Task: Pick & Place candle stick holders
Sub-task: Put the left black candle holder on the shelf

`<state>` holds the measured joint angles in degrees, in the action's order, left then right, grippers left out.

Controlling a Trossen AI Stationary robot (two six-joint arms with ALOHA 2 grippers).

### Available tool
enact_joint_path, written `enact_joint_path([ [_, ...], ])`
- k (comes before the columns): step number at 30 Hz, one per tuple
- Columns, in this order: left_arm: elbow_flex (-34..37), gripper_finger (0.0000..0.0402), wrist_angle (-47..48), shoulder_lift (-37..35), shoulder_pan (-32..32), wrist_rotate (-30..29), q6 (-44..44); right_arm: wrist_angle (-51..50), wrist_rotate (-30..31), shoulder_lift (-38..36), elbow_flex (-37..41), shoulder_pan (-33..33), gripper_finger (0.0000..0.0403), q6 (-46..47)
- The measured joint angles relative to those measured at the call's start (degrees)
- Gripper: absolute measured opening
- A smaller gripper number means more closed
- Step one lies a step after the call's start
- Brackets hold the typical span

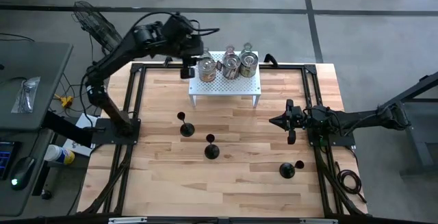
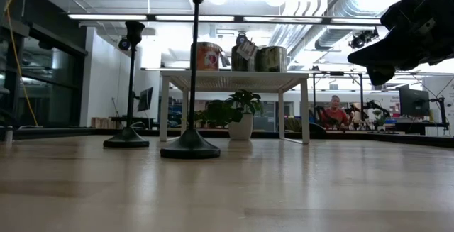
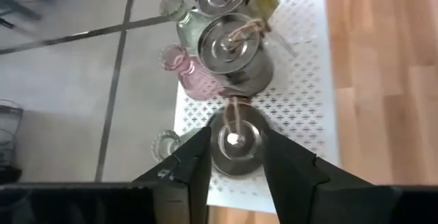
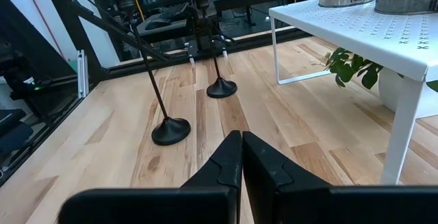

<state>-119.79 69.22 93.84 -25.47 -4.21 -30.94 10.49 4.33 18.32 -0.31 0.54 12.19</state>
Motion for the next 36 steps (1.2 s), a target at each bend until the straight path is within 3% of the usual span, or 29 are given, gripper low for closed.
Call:
enact_joint_path([
  [5, 3.54, 0.0093, -1.66, -5.62, 0.11, 3.49, 2.17, -0.01, -0.01, -0.01, -0.01, 0.0, 0.0004, 0.0],
  [10, 13.37, 0.0066, -8.05, -14.02, 0.0, 5.04, 3.42, 0.0, 0.01, 0.0, 0.01, 0.0, 0.0004, -0.01],
  [16, 31.38, 0.0045, -19.5, -26.53, 0.0, 5.33, 7.66, 0.01, 0.01, -0.01, -0.01, 0.0, 0.0004, -0.01],
  [27, 65.64, 0.0042, -42.84, -46.85, 0.0, 5.36, 17.18, 0.01, 0.01, 0.01, 0.01, 0.0, 0.0004, 0.0],
  [36, 74.63, 0.0042, -45.75, -55.87, 0.02, 3.74, 22.28, 0.01, 0.01, 0.0, 0.0, 0.0, 0.0004, 0.0],
])
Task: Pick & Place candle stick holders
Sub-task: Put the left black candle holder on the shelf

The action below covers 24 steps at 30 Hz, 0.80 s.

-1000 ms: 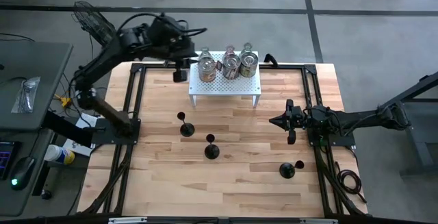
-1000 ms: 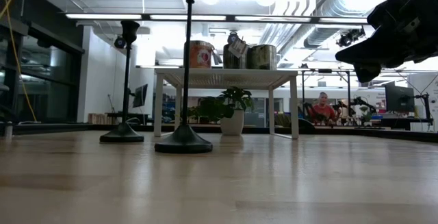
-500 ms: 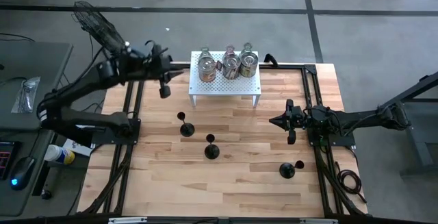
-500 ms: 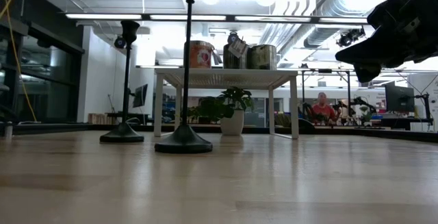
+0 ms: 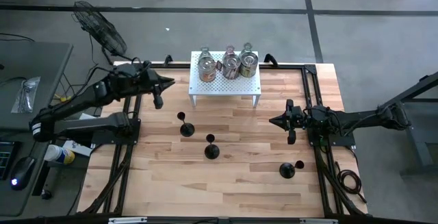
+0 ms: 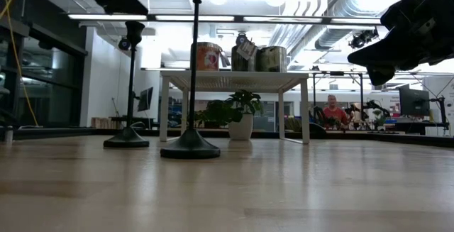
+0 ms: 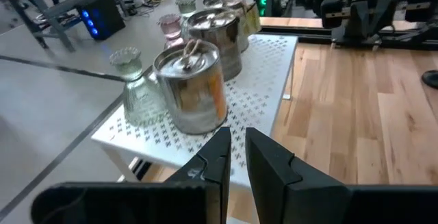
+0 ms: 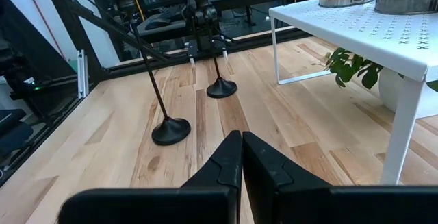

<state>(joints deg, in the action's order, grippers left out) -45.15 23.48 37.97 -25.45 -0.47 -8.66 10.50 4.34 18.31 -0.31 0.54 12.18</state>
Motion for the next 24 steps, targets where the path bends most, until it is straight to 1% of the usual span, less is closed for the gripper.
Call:
enact_joint_path([
  [4, 1.14, 0.0042, 0.37, -1.19, -0.02, 0.06, 0.43, -0.01, 0.0, 0.01, 0.01, 0.0, 0.0004, -0.02],
  [16, 1.14, 0.0042, 0.43, -0.58, -0.02, 2.51, 0.1, -0.02, -0.02, 0.01, 0.01, 0.0, 0.0004, -0.02],
  [19, 1.14, 0.0043, 2.02, -0.55, -0.02, 3.46, 0.09, -0.02, 0.0, -0.01, 0.01, 0.0, 0.0004, -0.02],
  [21, 1.14, 0.005, 4.41, -0.09, -0.02, 5.79, 0.14, -0.01, -0.02, 0.0, 0.0, 0.0, 0.0004, -0.01],
  [24, 1.14, 0.0079, 9.3, 1.12, -0.02, 9.05, 1.84, -0.01, -0.02, -0.01, 0.0, 0.0, 0.0004, -0.01],
])
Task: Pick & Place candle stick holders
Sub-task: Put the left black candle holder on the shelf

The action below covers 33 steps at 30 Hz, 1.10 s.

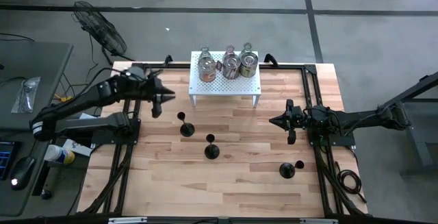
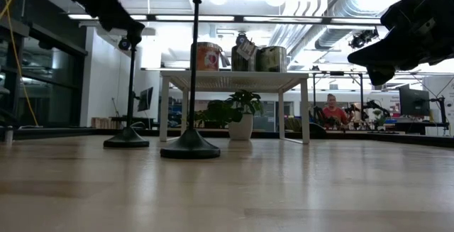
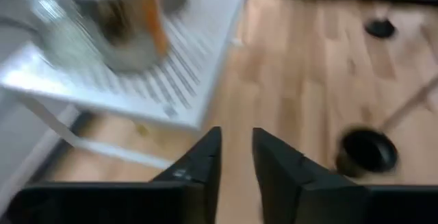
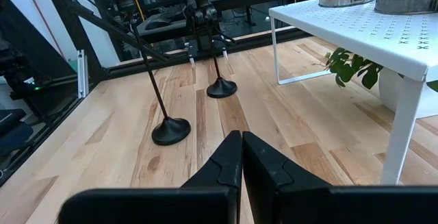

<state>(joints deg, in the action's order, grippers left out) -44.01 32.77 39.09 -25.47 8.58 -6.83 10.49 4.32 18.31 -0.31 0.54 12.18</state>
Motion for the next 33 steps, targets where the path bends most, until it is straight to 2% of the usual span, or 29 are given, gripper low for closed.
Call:
enact_joint_path([
  [6, 0.0, 0.017, 7.47, 2.99, 0.02, 7.32, 3.5, -0.01, 0.02, 0.0, 0.02, 0.0, 0.0004, -0.01],
  [9, 0.0, 0.0202, 9.91, 4.33, 0.02, 10.8, 4.12, 0.0, 0.01, 0.0, 0.02, 0.0, 0.0004, -0.01],
  [13, 0.0, 0.022, 11.48, 6.33, 0.02, 11.58, 4.13, -0.01, 0.01, 0.0, 0.0, 0.0, 0.0004, 0.01],
  [20, 1.9, 0.0221, 11.07, 9.66, 1.19, 13.69, 2.54, 0.0, 0.01, 0.01, 0.01, 0.0, 0.0004, -0.01],
  [26, 7.12, 0.0221, 5.28, 10.31, 8.28, 11.26, 5.53, 0.0, 0.0, 0.01, 0.0, 0.0, 0.0004, 0.0],
  [33, 9.35, 0.0221, -3.48, 10.28, 16.59, -1.86, 6.24, 0.0, 0.01, 0.0, 0.02, 0.0, 0.0004, 0.01],
])
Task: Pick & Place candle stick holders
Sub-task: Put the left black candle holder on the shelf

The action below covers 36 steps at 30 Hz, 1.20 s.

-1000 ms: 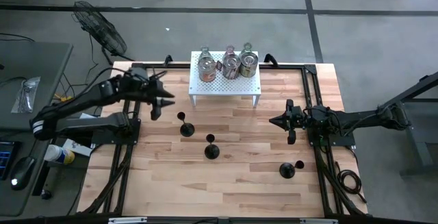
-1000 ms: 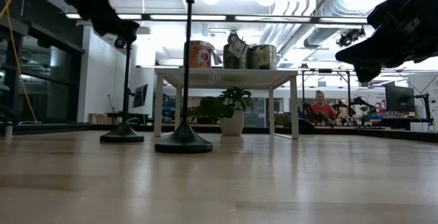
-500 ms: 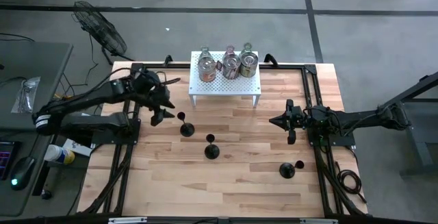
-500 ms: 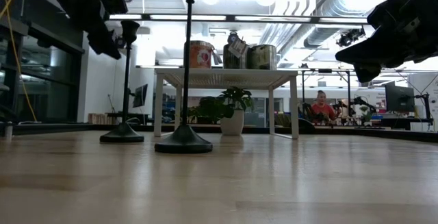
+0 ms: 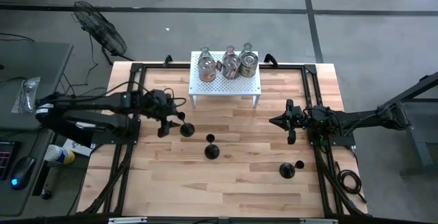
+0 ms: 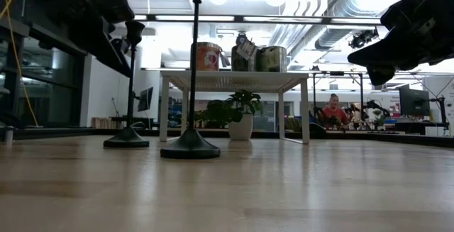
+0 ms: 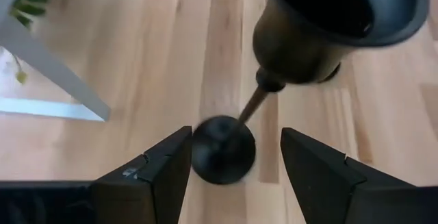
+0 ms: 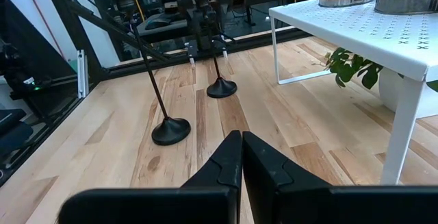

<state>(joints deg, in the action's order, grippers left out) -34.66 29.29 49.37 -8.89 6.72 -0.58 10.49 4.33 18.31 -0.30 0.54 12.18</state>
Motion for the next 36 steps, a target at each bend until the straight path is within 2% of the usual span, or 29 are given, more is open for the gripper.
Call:
enact_joint_path([
  [5, 1.87, 0.0221, -5.19, 0.02, 3.07, -6.27, 1.44, -0.01, 0.0, 0.0, 0.0, 0.0, 0.0004, 0.0],
  [15, 6.67, 0.0211, -14.22, 0.02, 7.88, -13.08, 6.98, 0.0, 0.01, 0.0, 0.0, 0.0, 0.0004, 0.0],
  [21, 7.26, 0.0149, -16.3, 0.02, 8.98, -15.17, 7.11, -0.01, 0.01, 0.01, -0.01, 0.0, 0.0004, 0.0],
  [32, 7.28, 0.0017, -16.29, 0.02, 8.94, -14.85, 7.09, -0.01, 0.01, 0.01, -0.01, 0.0, 0.0004, 0.0],
  [36, 7.28, 0.0013, -16.3, 0.04, 8.94, -14.28, 7.11, -0.01, -0.01, 0.0, 0.0, 0.0, 0.0004, 0.0],
])
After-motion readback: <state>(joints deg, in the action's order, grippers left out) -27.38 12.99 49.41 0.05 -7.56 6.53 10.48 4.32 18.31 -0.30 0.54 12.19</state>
